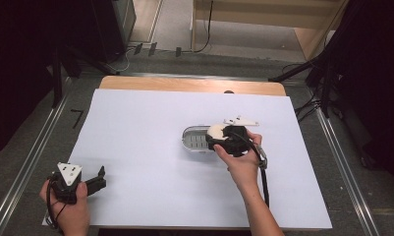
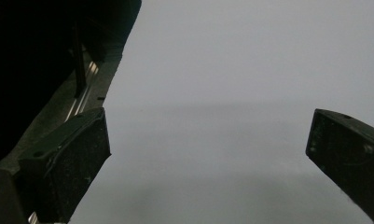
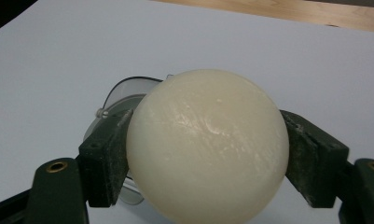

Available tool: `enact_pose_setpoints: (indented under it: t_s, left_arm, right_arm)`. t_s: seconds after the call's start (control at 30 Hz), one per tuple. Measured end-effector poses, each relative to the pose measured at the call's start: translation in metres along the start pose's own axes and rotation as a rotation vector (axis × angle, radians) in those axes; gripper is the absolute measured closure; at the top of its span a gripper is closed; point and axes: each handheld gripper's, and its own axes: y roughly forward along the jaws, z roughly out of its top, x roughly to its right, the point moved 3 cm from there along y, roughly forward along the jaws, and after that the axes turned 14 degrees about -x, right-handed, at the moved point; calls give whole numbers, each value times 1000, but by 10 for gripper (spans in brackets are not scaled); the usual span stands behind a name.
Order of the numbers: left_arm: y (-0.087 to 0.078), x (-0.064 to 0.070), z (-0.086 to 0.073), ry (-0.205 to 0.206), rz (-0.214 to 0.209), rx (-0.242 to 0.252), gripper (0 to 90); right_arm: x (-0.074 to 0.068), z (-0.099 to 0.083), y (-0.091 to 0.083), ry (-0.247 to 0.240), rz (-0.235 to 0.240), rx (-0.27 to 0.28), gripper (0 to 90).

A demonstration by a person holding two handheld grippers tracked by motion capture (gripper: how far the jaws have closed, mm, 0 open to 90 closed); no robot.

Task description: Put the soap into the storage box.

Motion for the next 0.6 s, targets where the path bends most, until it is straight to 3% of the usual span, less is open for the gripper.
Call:
enact_pose_setpoints:
  t_s: [0.6]
  left_arm:
    - [0, 1, 0, 3, 0, 0, 2]
  right_arm:
    - [-13, 11, 11, -12, 21, -10, 251]
